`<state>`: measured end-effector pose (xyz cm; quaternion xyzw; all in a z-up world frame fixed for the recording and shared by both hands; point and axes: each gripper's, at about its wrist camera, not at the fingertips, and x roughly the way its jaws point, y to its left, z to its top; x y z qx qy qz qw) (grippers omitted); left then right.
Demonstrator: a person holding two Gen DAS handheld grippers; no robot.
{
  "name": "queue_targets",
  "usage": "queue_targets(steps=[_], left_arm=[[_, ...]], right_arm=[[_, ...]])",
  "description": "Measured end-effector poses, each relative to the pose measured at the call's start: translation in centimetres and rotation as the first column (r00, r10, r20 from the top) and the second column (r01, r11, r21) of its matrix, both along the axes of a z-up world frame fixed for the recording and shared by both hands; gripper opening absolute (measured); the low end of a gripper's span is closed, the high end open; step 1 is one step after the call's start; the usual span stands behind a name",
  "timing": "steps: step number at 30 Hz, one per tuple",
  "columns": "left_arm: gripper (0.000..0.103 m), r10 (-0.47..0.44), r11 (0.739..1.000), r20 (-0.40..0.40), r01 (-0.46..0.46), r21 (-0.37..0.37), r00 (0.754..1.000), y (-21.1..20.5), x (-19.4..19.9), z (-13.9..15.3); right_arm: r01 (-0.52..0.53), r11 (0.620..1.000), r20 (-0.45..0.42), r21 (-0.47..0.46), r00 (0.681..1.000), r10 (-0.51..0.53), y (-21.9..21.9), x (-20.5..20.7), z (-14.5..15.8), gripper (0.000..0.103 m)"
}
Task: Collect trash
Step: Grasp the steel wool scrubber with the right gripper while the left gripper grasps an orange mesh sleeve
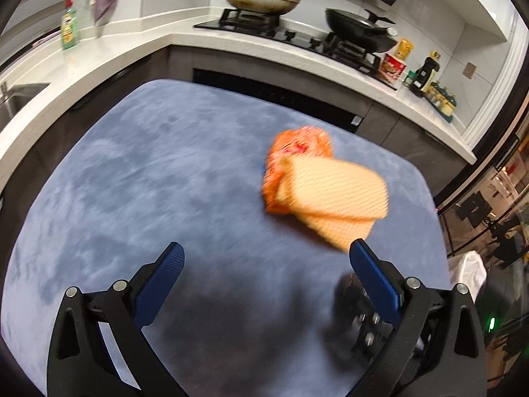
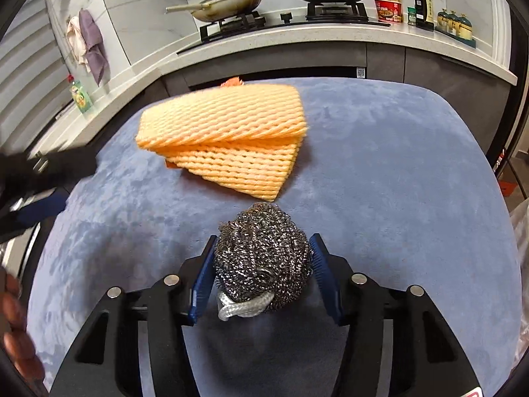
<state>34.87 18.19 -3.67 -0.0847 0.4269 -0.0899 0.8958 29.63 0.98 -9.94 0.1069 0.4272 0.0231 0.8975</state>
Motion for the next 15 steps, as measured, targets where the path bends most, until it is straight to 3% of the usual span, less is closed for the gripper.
queue_targets(steps=[3,9,13,15], left_arm=[[0.092,-0.012,1.0,0.028,0.012,-0.01,1.0,-1.4,1.5,0.3],[0.073,-0.022,0.999,0.02,0.023,-0.033,1.0,-2.7,4.4,-0.7],[0.03,-0.045,0.998,-0.018,0.044,-0.049,0.999,-3.3,5.2,-1.8],[0.024,-0.06,0.997,-0.019,0.058,-0.058,0.998,-3.4,4.8,-1.8]], right_arm=[[0.009,1.0,0.011,-0.007,1.0,-0.009,-0.6,-0.7,0.4,0.052],[0.044,0.999,0.02,0.021,0.999,-0.044,-2.8,-2.5,1.3,0.052],[0.058,0.998,0.027,0.031,0.998,-0.059,-4.0,-3.7,1.9,0.052],[0.063,0.997,0.026,0.036,0.998,-0.064,-4.5,-4.3,2.1,0.052]])
